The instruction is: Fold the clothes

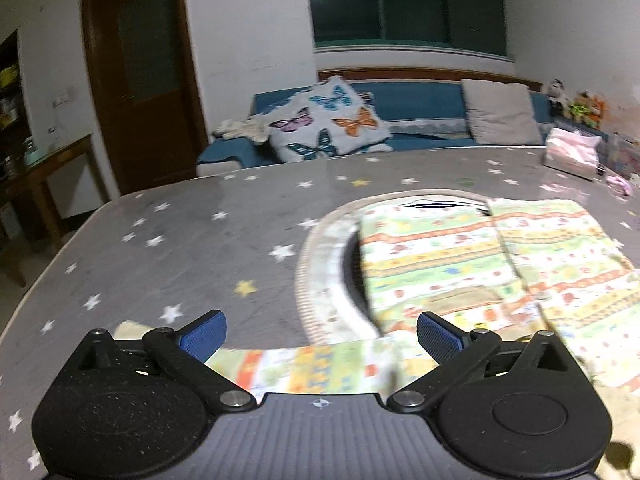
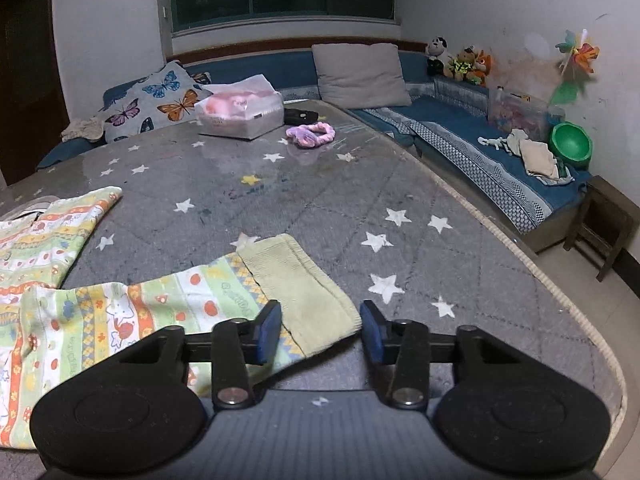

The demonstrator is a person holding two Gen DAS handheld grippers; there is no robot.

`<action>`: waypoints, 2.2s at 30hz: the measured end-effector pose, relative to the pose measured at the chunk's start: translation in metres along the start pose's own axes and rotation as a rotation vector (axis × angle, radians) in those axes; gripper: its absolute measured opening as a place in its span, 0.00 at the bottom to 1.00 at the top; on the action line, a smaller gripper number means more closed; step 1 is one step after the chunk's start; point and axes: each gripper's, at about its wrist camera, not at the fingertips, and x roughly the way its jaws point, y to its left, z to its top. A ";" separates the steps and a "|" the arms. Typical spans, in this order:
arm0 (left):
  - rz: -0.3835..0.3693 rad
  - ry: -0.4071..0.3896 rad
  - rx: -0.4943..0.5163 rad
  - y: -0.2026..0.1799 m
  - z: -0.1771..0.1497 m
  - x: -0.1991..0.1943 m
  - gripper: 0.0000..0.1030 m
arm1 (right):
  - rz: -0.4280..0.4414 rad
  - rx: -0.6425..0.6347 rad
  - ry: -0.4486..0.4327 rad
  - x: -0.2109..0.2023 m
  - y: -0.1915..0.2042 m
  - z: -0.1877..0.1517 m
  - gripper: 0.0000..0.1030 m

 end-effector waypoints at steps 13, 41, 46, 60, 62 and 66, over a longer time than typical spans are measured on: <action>-0.096 0.014 0.103 -0.055 0.001 0.011 1.00 | -0.057 0.071 -0.034 -0.020 -0.008 -0.013 0.07; -0.093 -0.041 0.000 -0.020 -0.025 -0.019 1.00 | 0.706 -0.208 -0.174 -0.113 0.218 0.076 0.07; -0.051 -0.036 -0.055 0.005 -0.031 -0.021 1.00 | 0.790 -0.316 -0.071 -0.097 0.286 0.053 0.09; -0.097 -0.051 -0.030 -0.008 -0.024 -0.030 1.00 | 0.626 -0.435 0.070 -0.071 0.241 0.017 0.25; -0.130 -0.049 -0.009 -0.019 -0.022 -0.028 0.98 | 0.578 -0.442 0.102 -0.061 0.226 0.006 0.25; -0.193 -0.032 0.037 -0.042 -0.019 -0.022 0.78 | 0.508 -0.428 0.150 -0.043 0.200 -0.013 0.25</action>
